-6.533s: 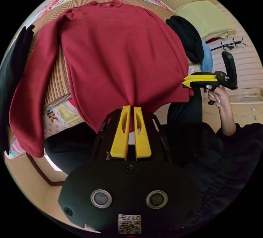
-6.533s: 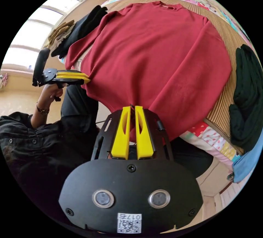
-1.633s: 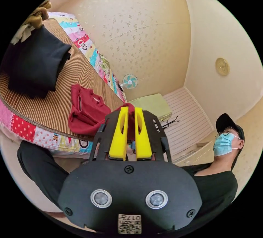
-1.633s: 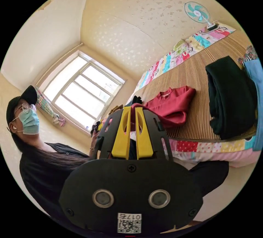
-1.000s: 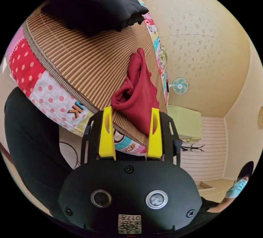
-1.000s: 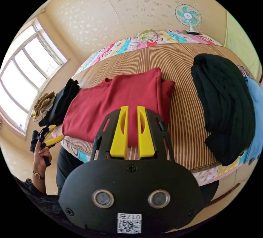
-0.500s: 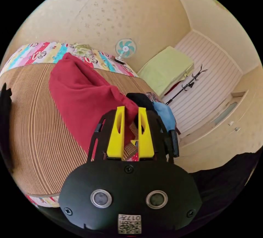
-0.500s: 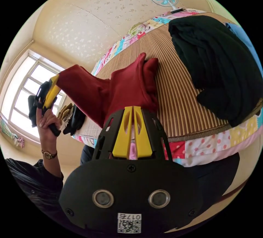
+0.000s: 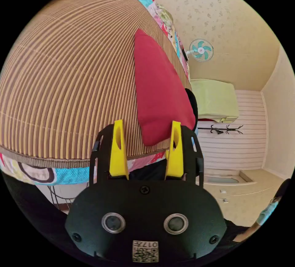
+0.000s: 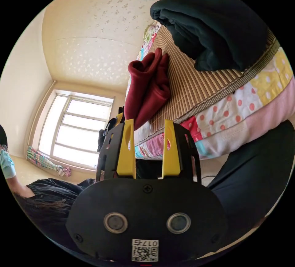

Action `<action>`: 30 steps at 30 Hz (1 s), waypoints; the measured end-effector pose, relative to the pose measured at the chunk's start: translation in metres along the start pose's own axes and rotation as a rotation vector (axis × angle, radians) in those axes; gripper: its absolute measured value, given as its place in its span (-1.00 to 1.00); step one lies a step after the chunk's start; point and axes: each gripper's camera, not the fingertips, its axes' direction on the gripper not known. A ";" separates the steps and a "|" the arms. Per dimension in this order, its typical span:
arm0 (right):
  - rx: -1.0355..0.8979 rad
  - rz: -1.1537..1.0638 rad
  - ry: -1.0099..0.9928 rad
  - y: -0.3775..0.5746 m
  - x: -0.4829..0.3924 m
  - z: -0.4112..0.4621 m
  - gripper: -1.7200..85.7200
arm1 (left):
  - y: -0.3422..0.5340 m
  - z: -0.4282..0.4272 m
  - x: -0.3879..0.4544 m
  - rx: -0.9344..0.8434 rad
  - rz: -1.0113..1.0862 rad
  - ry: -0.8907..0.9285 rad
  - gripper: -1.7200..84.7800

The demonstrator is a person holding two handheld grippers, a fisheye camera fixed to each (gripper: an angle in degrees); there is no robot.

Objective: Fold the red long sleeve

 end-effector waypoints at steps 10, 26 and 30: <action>-0.009 0.211 -0.390 -0.025 0.024 0.012 -0.41 | 0.071 0.039 0.022 -0.384 0.191 0.259 -0.82; 0.098 -0.544 -0.478 -0.173 -0.182 -0.170 -0.75 | 0.148 -0.068 0.053 -0.224 0.508 0.115 -0.70; 0.301 -0.506 -0.389 -0.203 -0.164 -0.274 -0.72 | 0.137 -0.071 0.014 -0.179 0.357 0.188 -0.70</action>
